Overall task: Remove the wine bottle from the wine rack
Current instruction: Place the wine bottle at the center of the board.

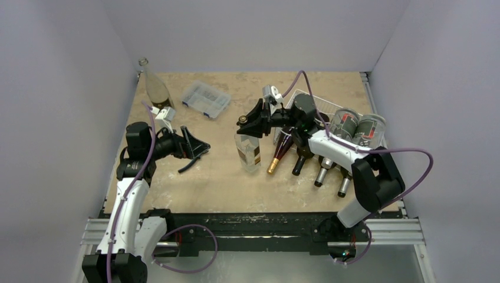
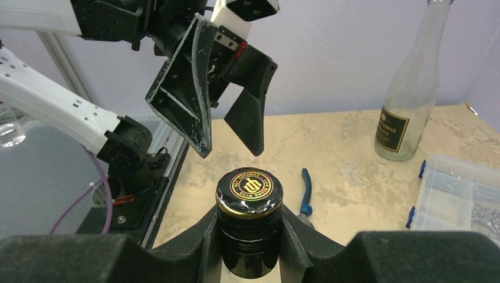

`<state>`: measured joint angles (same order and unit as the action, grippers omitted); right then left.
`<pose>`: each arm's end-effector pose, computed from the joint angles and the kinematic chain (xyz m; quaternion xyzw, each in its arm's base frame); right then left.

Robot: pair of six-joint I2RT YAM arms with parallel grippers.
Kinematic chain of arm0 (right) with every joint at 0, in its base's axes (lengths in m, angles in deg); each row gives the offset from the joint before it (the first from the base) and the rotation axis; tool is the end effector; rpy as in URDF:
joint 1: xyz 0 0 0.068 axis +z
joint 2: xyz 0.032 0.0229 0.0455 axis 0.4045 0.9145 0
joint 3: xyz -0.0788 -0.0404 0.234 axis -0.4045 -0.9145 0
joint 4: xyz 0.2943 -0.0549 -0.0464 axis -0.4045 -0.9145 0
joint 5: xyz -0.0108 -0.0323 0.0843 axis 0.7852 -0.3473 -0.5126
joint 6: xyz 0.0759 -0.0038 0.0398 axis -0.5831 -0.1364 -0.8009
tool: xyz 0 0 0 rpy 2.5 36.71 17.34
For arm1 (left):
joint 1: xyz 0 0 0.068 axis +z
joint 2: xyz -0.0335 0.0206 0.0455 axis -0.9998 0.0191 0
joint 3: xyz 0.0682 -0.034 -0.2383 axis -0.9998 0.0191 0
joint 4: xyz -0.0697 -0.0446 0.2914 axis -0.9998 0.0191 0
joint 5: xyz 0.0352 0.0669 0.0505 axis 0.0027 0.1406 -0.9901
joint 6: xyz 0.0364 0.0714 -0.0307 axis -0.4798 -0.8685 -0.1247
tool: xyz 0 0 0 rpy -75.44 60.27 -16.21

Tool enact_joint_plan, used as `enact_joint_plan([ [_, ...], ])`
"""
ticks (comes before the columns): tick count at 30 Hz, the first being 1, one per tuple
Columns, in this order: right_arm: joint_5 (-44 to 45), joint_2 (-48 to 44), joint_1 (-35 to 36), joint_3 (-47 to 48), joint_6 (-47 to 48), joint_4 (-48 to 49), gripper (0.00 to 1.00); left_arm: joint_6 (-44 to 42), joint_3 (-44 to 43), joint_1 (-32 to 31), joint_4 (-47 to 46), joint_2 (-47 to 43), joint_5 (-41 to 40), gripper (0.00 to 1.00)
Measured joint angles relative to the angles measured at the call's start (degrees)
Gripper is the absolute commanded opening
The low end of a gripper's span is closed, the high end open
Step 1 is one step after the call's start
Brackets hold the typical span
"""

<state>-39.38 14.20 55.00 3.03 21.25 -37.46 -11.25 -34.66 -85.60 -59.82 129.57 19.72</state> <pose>0.3166 0.2681 0.2724 -0.4687 0.4851 0.5491 0.4935 0.2657 -0.0404 0.2544 0.0374 0.8078 -0.4133 0.4187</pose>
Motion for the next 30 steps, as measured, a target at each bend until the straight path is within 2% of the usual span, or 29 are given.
enact_joint_plan([
  [7,-0.26,0.35,0.04,-5.03,-1.09,9.49,0.15,0.0,0.0,0.0,0.02,0.0,0.0,1.0],
  [12,-0.26,0.44,0.07,-6.21,-0.24,10.23,0.23,-0.02,0.0,0.0,0.02,0.02,0.0,1.0],
  [16,-0.11,0.44,0.09,-6.71,1.68,10.08,0.35,-0.02,0.0,0.0,0.02,0.02,0.0,1.0],
  [22,0.31,0.28,0.09,-7.13,4.2,8.85,0.45,0.0,0.02,-0.02,0.0,0.02,0.0,1.0],
  [26,0.87,-0.76,0.09,-7.13,5.62,8.61,0.6,-0.02,0.02,-0.02,0.02,0.0,0.0,1.0],
  [30,1.09,-2.01,0.09,-7.13,7.26,7.02,0.69,-0.02,0.09,-0.07,0.0,0.0,0.0,1.0],
])
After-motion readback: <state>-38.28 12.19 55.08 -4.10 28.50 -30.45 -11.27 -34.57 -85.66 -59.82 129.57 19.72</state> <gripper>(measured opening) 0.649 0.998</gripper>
